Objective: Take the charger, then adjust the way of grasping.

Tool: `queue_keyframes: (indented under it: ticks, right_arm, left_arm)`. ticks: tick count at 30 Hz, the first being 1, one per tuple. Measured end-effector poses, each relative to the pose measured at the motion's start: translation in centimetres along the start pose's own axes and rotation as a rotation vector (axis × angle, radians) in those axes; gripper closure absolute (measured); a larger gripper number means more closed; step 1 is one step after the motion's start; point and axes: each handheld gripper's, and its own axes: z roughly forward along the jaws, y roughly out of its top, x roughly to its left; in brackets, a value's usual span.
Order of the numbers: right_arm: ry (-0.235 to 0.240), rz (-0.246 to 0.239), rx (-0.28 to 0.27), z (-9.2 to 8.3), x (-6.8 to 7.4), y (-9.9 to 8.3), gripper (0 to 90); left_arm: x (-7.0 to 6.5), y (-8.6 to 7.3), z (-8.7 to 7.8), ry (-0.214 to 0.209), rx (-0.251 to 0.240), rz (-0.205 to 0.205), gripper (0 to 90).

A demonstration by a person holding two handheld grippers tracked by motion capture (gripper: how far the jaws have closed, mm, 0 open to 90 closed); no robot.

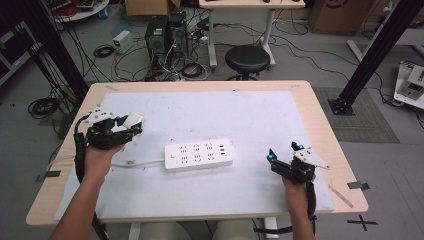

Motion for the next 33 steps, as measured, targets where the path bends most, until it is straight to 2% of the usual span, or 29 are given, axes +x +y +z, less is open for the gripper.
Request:
queue_keyframes:
  ticks: [3,8,11,24,25,33]
  right_arm:
    - [0.0,-0.003,0.001,0.0,0.0,0.0,14.9]
    - [0.01,-0.015,-0.002,0.0,0.0,0.0,14.9]
    - [0.012,-0.011,0.002,0.0,0.0,0.0,14.9]
    - [0.036,-0.009,0.015,0.1,-0.1,0.1,14.9]
    - [0.052,-0.011,0.022,0.1,-0.1,0.1,14.9]
    - [0.098,0.004,0.052,0.4,-0.5,0.3,14.8]
  left_arm:
    - [-0.6,0.2,0.0,-0.017,-0.006,0.006,42.5]
    - [-2.5,0.5,0.2,-0.059,-0.005,0.049,42.5]
    - [-3.0,0.6,0.2,-0.075,-0.009,0.065,42.5]
    - [-3.6,0.3,0.1,-0.126,-0.015,0.097,42.5]
    - [-3.8,0.3,0.1,-0.144,-0.01,0.104,42.5]
    - [-4.2,-0.1,0.1,-0.195,-0.008,0.14,42.5]
